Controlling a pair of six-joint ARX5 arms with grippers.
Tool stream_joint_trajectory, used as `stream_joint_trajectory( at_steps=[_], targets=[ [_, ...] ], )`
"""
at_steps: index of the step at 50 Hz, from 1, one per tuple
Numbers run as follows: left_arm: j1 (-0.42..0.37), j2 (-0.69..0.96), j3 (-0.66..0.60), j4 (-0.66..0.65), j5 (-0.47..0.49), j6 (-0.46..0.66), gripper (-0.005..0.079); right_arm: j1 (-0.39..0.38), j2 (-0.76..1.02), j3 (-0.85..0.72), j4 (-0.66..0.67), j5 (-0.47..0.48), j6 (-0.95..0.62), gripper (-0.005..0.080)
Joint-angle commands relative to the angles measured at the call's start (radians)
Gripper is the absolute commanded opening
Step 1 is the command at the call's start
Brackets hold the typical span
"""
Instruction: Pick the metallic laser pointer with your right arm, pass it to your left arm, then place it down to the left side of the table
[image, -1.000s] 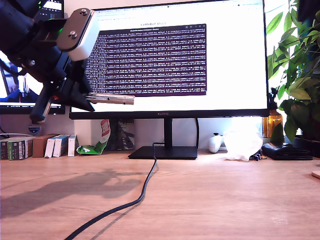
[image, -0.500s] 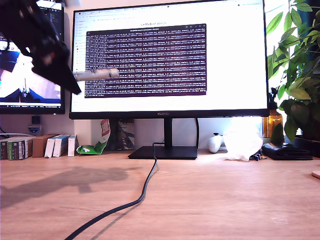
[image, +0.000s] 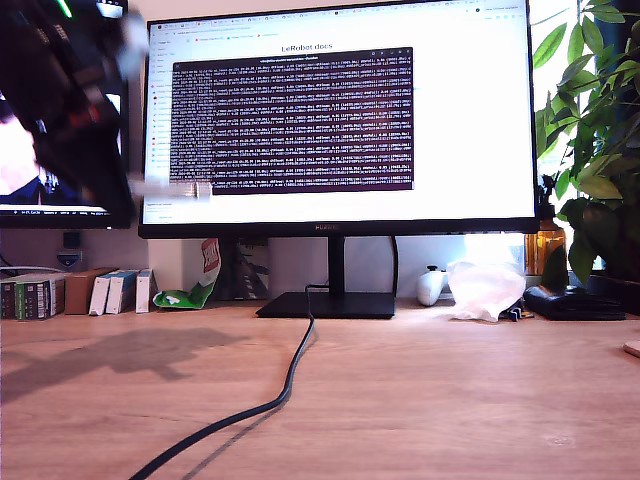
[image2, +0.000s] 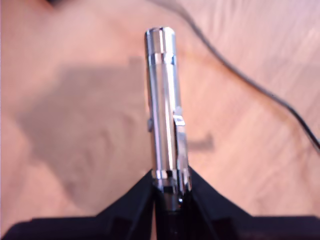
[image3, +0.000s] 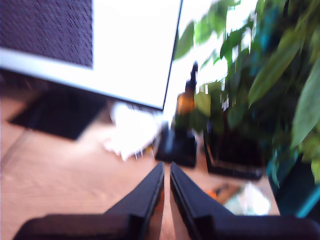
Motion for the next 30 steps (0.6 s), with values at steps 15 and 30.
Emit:
stream_joint_trajectory(
  at_steps=[15,30],
  targets=[
    [0.015,0.211,0.147,-0.180,-0.071,-0.023,-0.0024,0.008,0.020,-0.005,-0.007,-0.006,-0.002,-0.0011],
    [0.024,0.309,0.148,-0.278,-0.179,-0.062,-0.0024,0.008,0.020,-0.005,-0.008,-0.020,-0.002,-0.0011]
  ],
)
